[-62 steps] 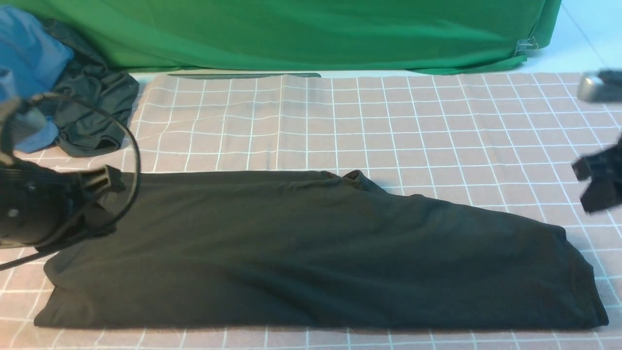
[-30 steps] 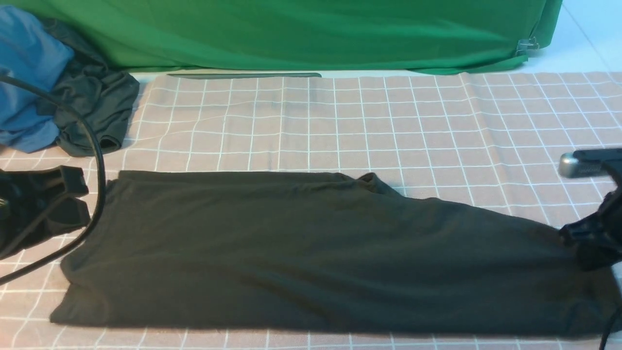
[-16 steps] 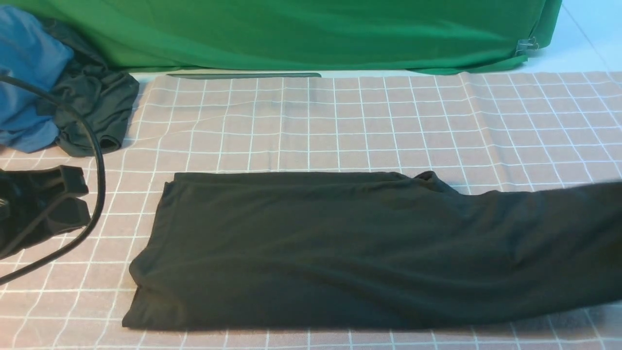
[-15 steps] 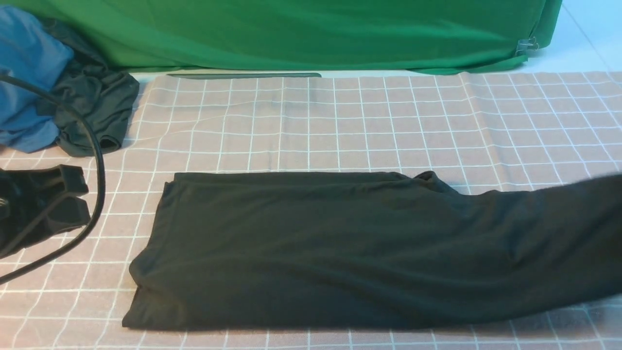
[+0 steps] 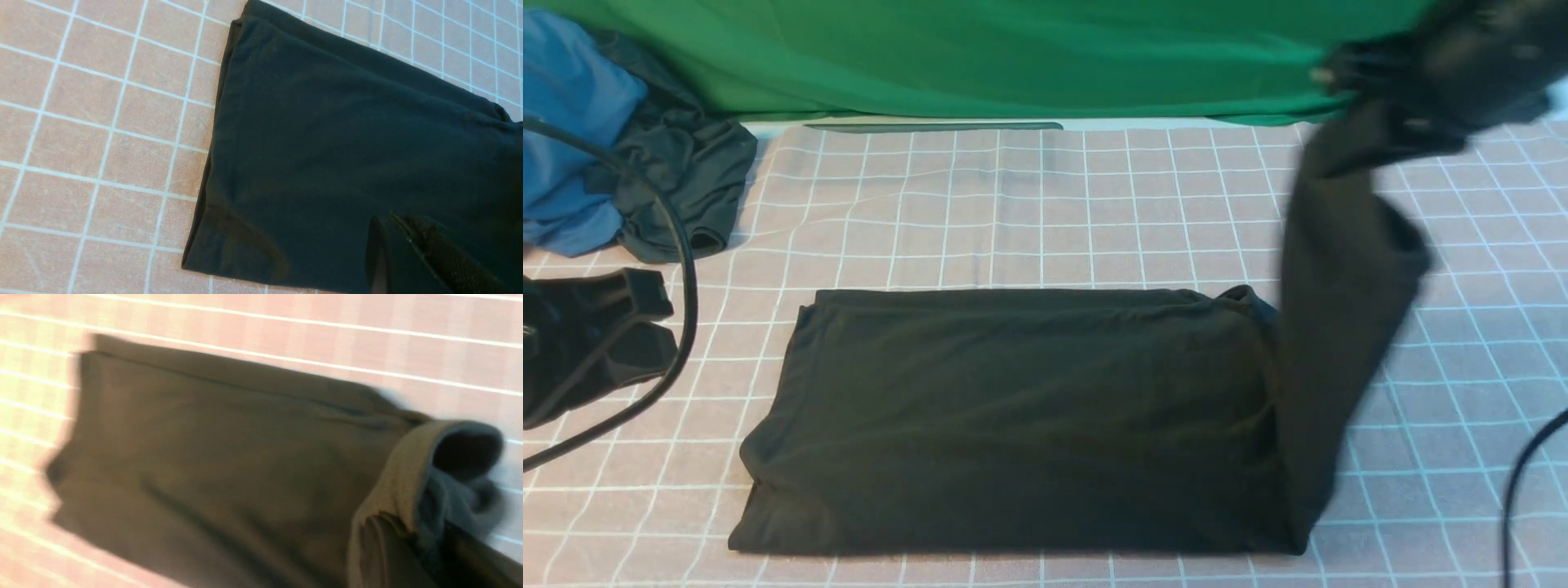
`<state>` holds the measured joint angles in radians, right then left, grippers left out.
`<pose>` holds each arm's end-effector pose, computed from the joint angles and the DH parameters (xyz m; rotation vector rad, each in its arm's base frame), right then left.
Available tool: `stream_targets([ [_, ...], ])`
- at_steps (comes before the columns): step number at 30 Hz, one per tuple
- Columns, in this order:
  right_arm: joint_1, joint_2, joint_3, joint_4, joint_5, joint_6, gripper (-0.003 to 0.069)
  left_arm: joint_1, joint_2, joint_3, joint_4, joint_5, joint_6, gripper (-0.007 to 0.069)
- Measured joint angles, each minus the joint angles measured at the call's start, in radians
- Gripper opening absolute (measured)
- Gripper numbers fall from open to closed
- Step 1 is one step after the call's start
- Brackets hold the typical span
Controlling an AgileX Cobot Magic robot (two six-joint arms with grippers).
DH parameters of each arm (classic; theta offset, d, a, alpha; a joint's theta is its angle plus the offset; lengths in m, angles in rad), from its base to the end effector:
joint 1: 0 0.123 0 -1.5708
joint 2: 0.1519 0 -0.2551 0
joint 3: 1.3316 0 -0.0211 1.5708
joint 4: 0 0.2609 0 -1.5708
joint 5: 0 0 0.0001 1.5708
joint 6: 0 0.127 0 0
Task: Fold a long-sleeved shirt over a pink coffee tablecloth.
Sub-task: 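Fold the right end of the dark garment over onto its left end with the right gripper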
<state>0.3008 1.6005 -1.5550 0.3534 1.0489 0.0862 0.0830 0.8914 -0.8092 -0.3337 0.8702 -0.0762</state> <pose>0.3453 0.1470 0.3053 -0.1638 2.5909 0.6040 0.2165 -0.0139 0.2745 -0.3381 2.3877 -0.4031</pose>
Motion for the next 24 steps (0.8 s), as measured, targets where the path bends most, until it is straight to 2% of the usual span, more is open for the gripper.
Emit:
stream_targets([
  [12,0.247,0.206,-0.004,0.276,-0.312,0.016,0.0130,0.000,0.000,0.000,-0.058,-0.001,0.038,0.0046],
  [24,0.399,0.388,-0.173,0.309,-0.379,0.016,0.0130,0.000,0.000,0.000,-0.059,-0.001,0.038,0.0046],
])
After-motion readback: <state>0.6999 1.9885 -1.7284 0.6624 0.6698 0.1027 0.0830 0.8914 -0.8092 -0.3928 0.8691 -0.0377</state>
